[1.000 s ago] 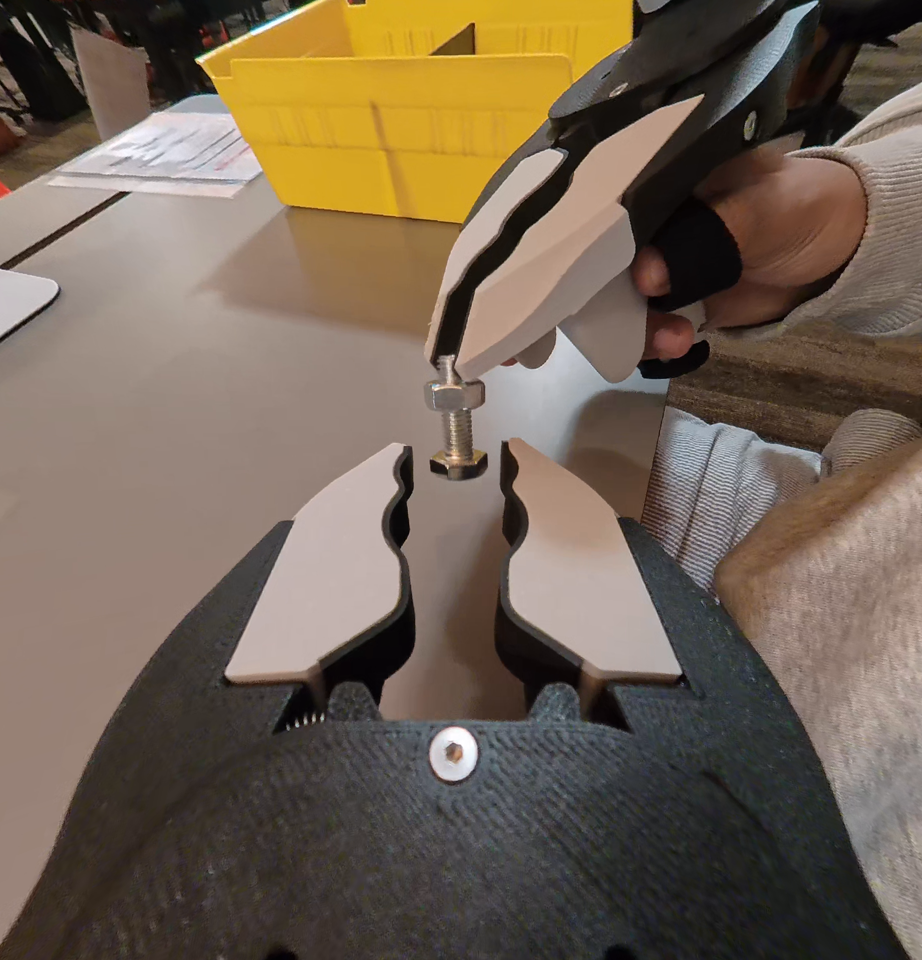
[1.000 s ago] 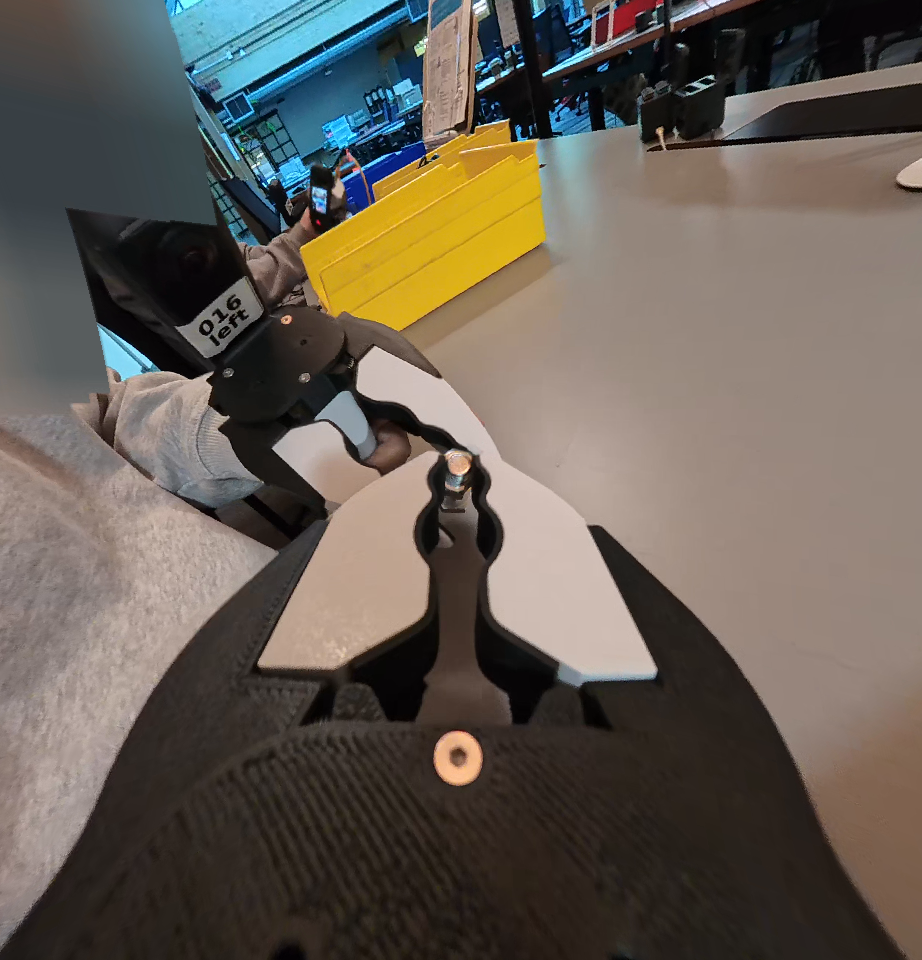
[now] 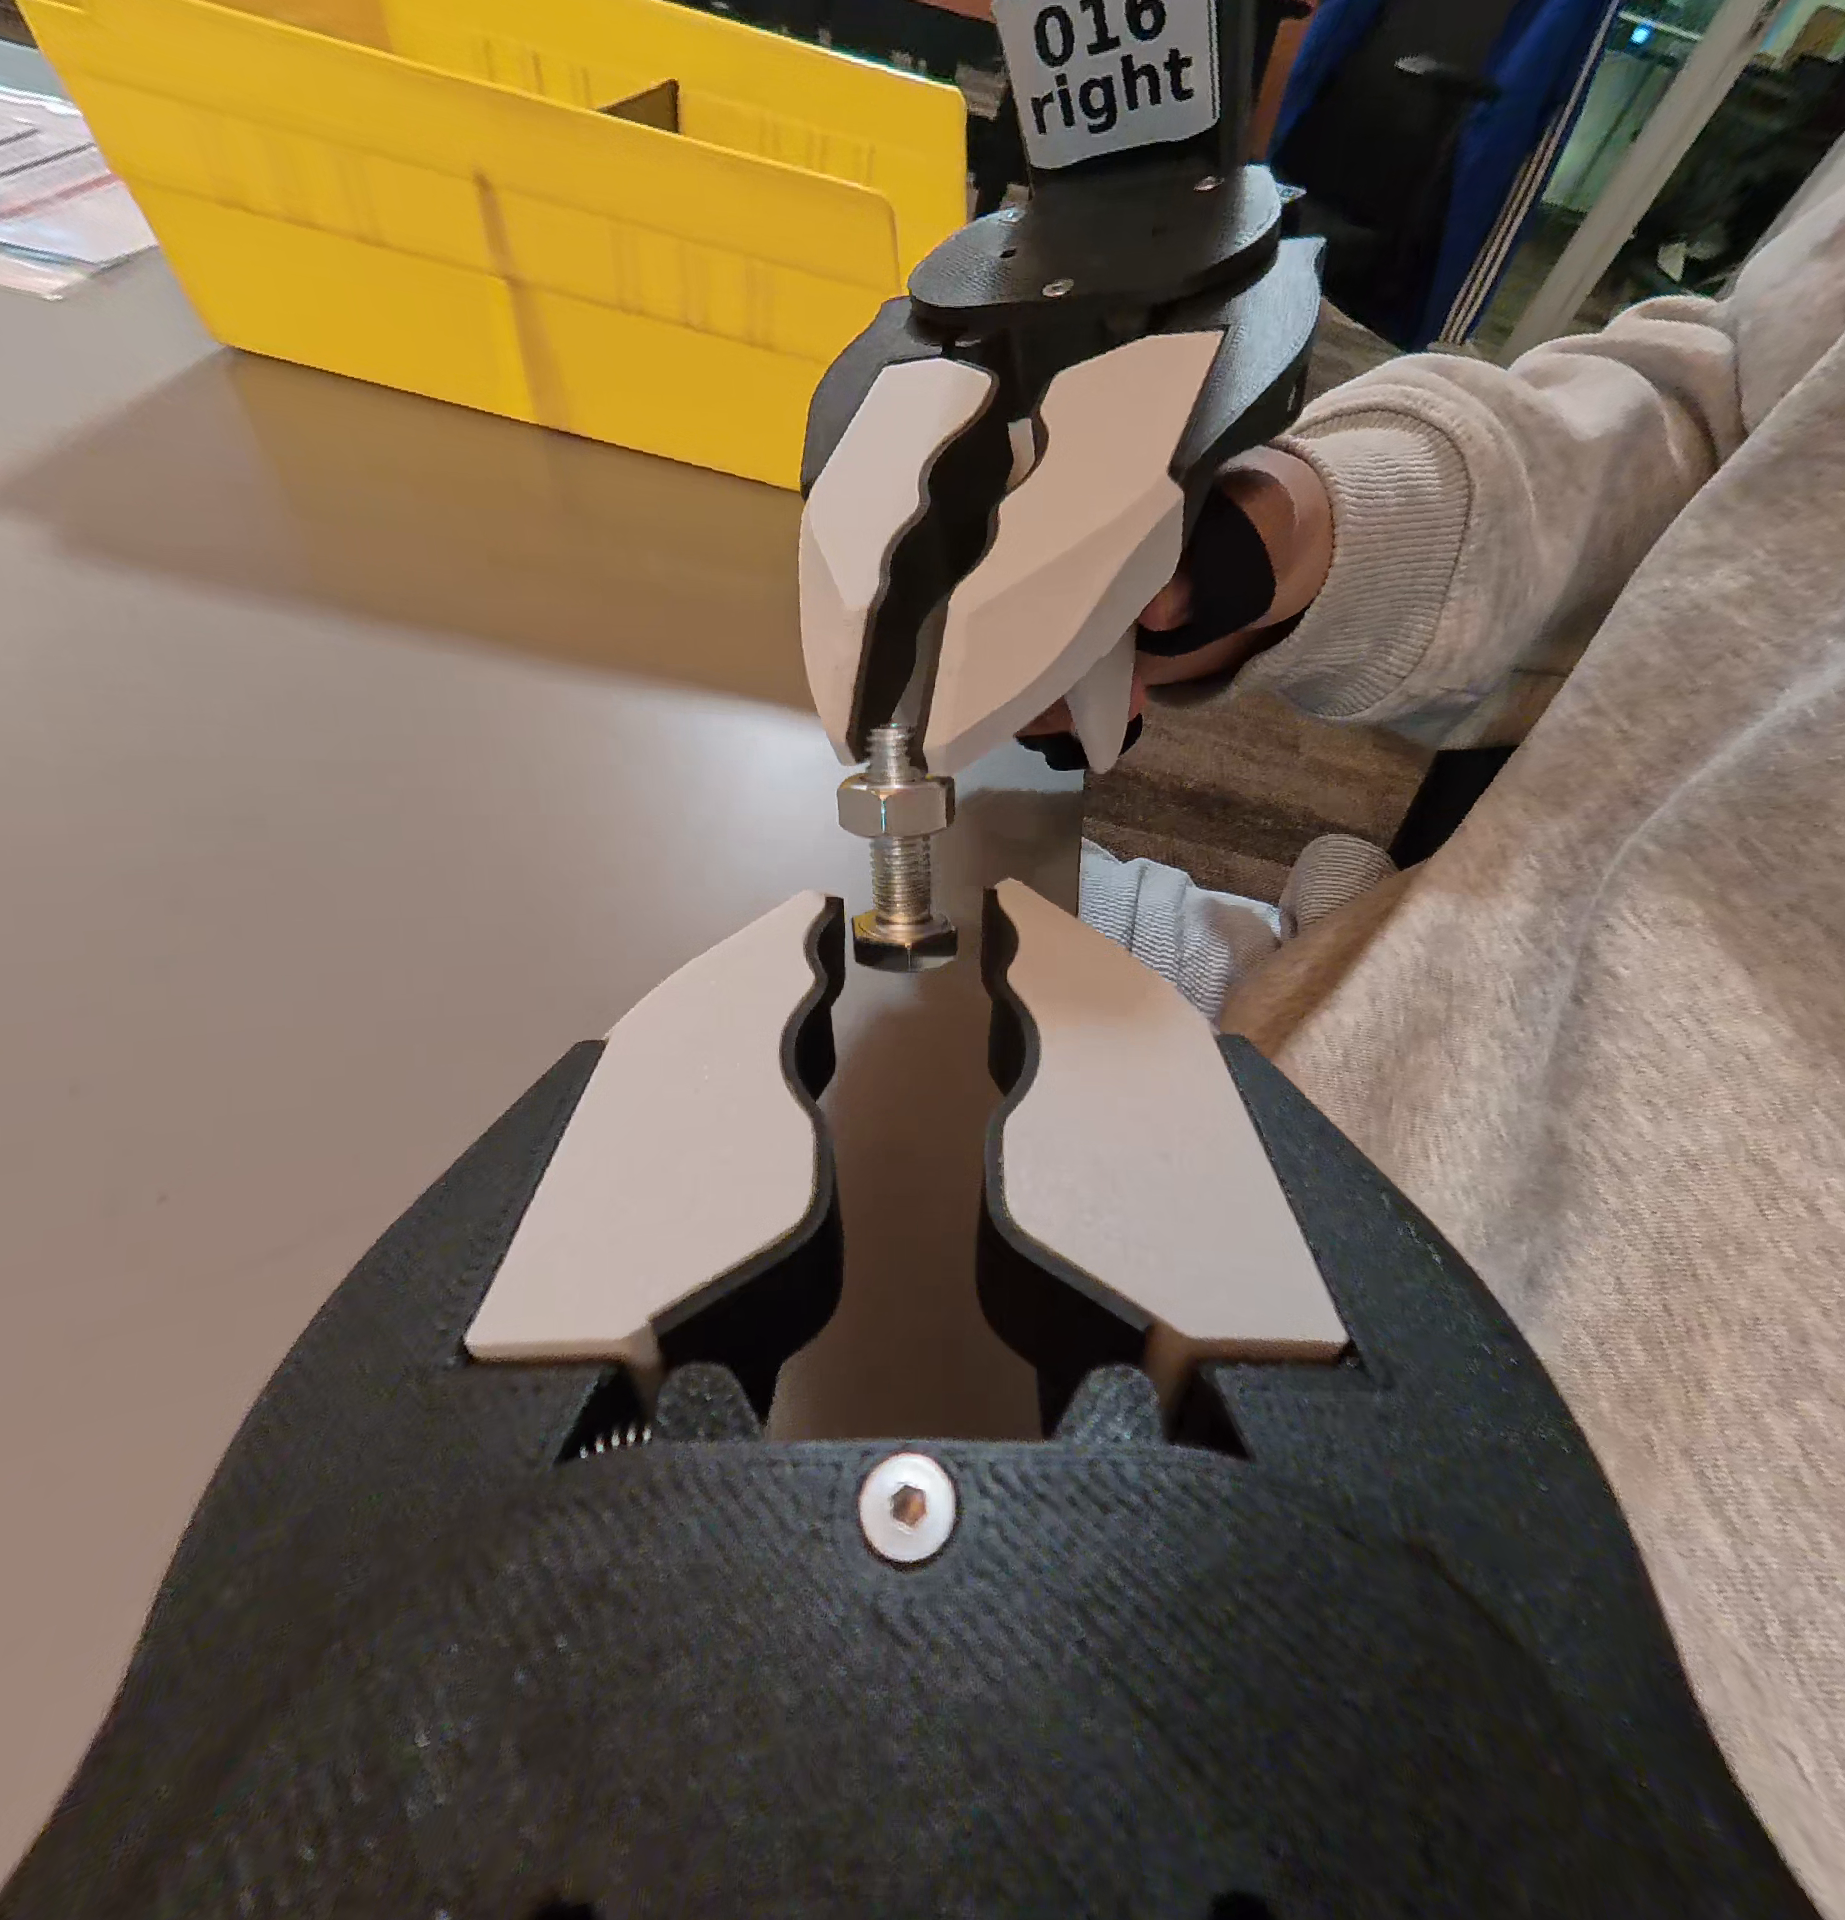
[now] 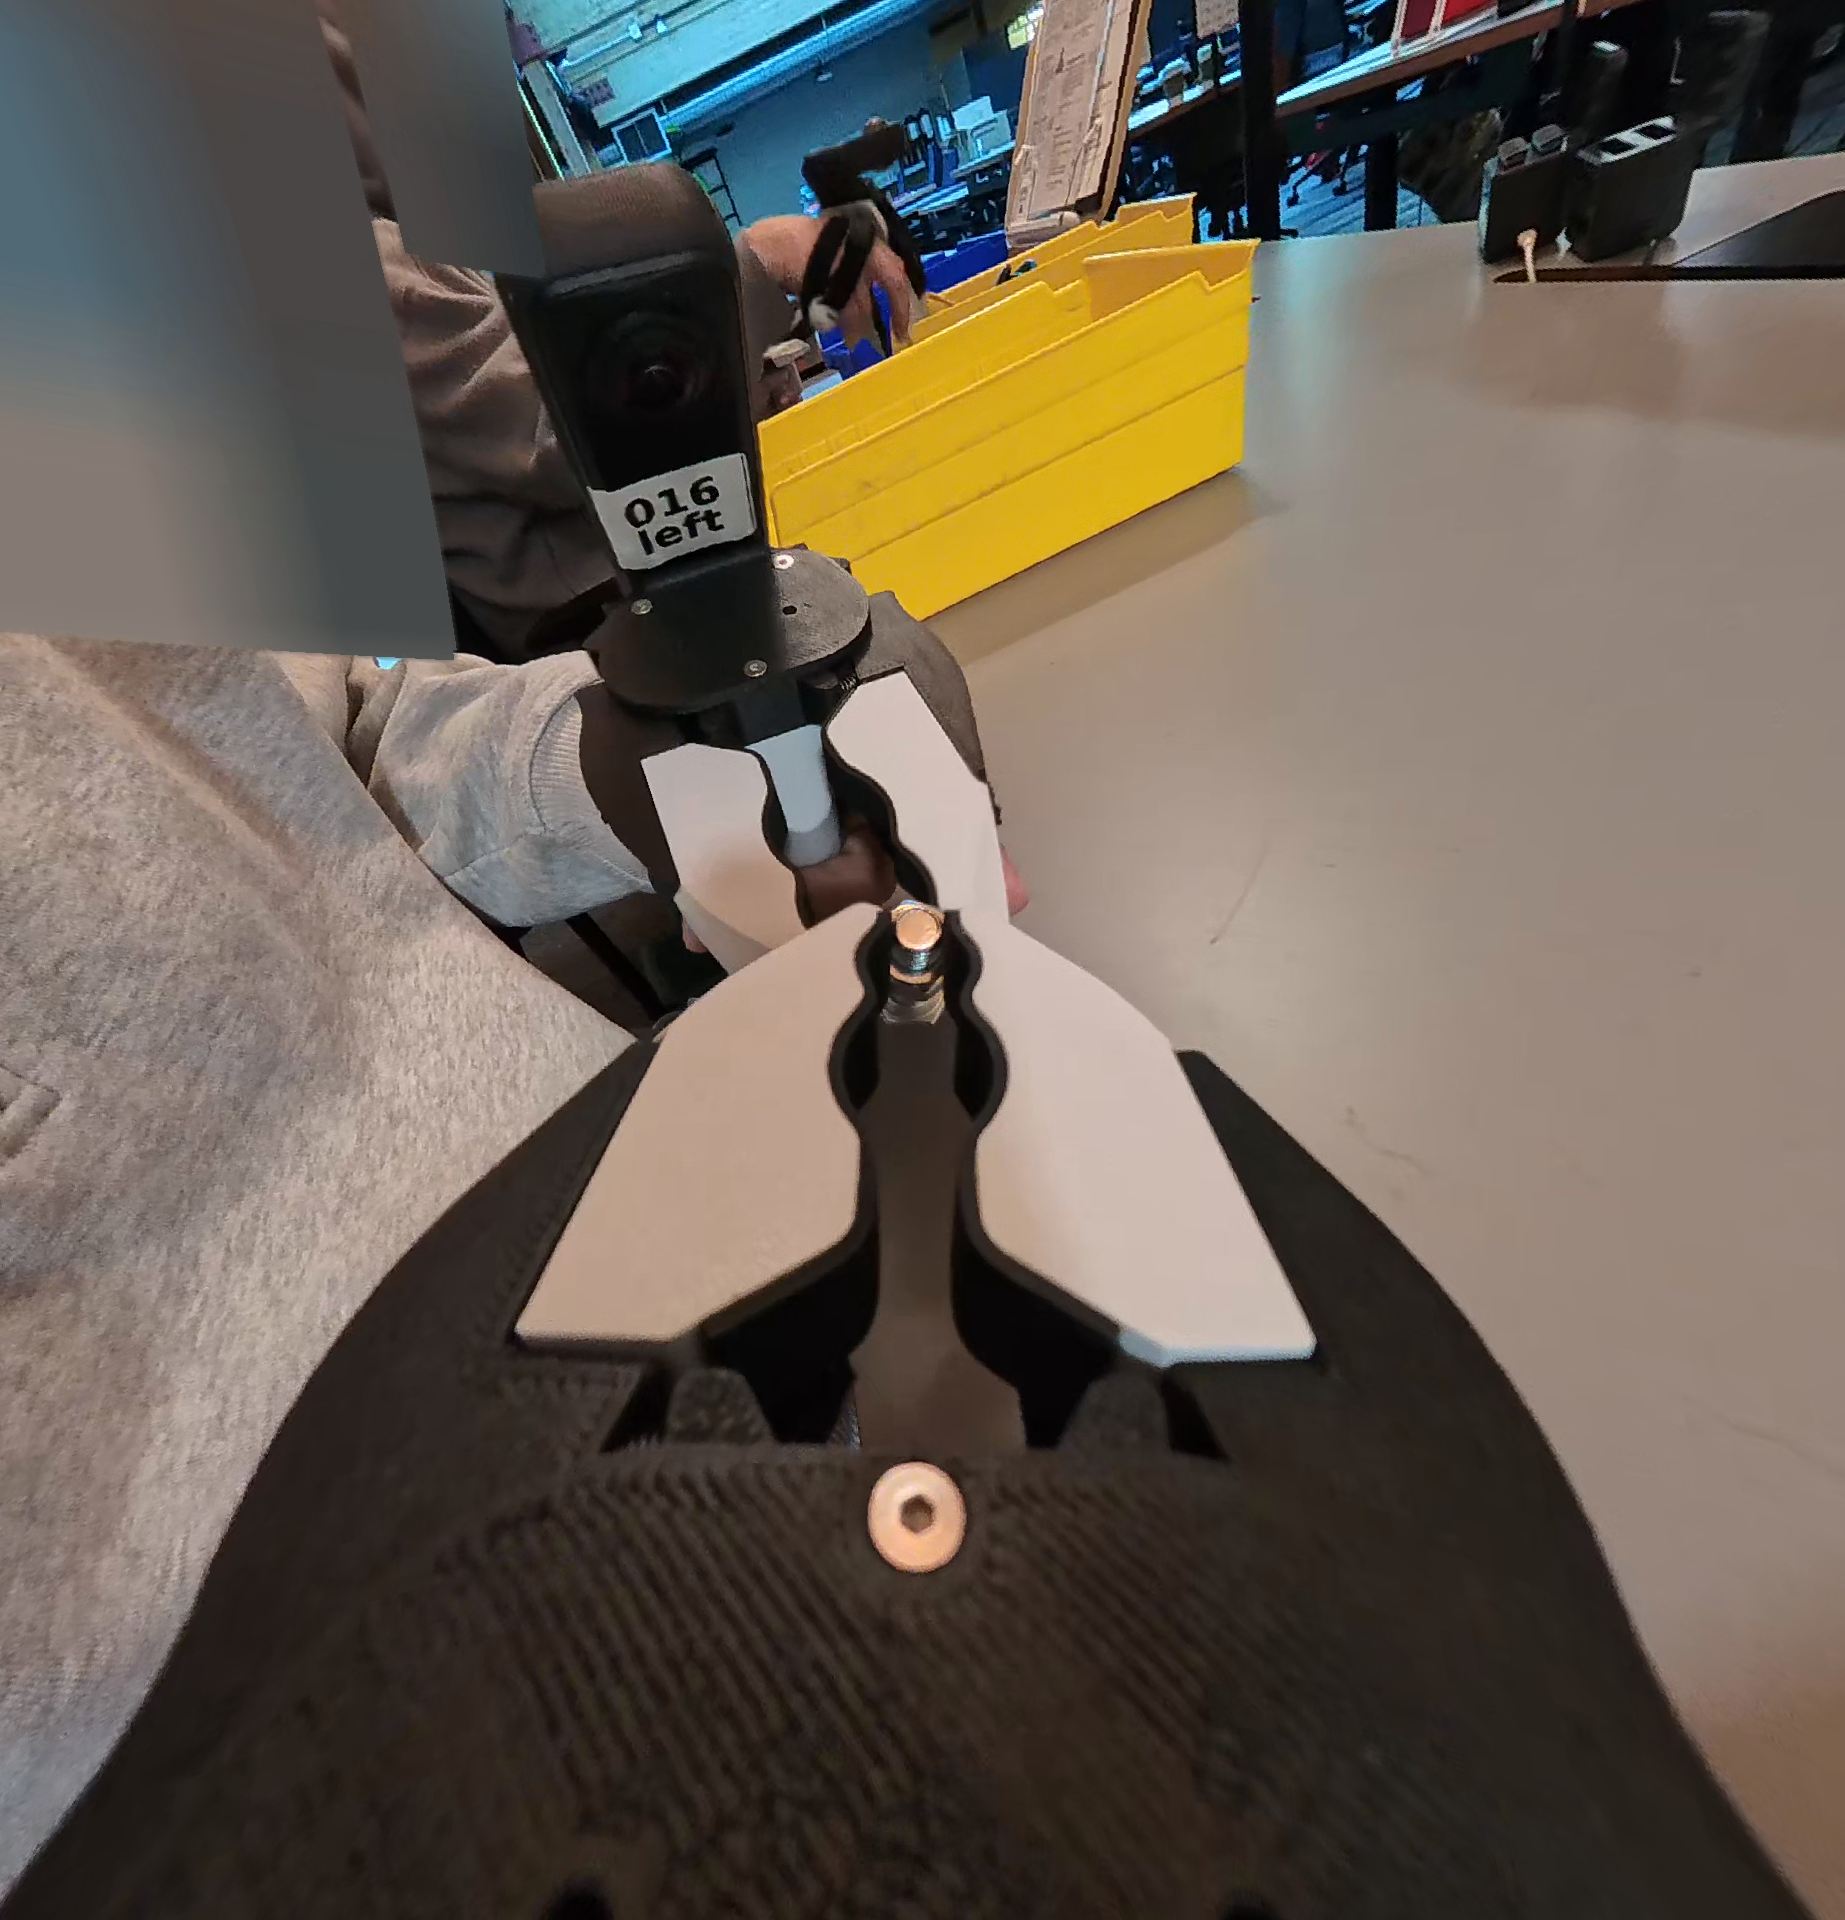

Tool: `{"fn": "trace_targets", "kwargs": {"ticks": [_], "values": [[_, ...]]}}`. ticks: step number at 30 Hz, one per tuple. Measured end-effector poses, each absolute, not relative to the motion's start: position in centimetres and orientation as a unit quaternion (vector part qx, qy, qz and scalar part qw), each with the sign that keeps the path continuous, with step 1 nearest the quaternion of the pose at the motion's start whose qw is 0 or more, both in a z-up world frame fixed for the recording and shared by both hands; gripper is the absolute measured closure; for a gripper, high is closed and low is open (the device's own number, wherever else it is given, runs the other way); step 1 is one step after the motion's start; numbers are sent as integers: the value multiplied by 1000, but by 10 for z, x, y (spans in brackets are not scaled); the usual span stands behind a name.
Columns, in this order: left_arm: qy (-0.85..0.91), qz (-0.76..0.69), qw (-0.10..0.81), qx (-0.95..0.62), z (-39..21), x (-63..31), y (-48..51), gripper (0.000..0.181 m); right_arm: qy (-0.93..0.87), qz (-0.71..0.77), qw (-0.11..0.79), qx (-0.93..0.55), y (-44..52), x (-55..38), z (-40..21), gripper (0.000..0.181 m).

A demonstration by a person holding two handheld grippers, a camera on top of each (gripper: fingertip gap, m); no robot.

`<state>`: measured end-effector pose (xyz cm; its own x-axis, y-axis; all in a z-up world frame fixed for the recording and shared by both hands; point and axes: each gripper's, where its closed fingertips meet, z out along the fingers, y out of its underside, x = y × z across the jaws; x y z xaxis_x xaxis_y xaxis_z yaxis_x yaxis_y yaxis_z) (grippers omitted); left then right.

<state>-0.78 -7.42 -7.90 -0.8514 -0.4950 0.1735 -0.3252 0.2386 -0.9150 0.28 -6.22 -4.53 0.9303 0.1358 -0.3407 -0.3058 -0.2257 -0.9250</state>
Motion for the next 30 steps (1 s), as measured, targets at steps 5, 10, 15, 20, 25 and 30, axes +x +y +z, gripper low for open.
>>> {"fn": "trace_targets", "kwargs": {"ticks": [5, 10, 15, 20, 25, 30], "values": [[778, -567, 63, -263, -77, -9, -74, 156, 55, 181, 622, -760, -64, 4, -44, 172], [776, -569, 61, -265, -77, -9, -73, 157, 56, 184, 624, -757, -64, 4, -43, 172], [777, -566, 65, -267, -77, -8, -73, 160, 58, 183, 624, -758, -64, 4, -43, 172], [775, -567, 74, -268, -77, -6, -72, 161, 62, 183, 627, -755, -64, 5, -43, 172], [771, -568, 97, -271, -74, -2, -69, 161, 68, 170, 638, -748, -64, 9, -41, 172], [776, -545, 142, -283, -78, 8, -61, 161, 64, 114, 679, -722, -65, 20, -28, 148]]}}
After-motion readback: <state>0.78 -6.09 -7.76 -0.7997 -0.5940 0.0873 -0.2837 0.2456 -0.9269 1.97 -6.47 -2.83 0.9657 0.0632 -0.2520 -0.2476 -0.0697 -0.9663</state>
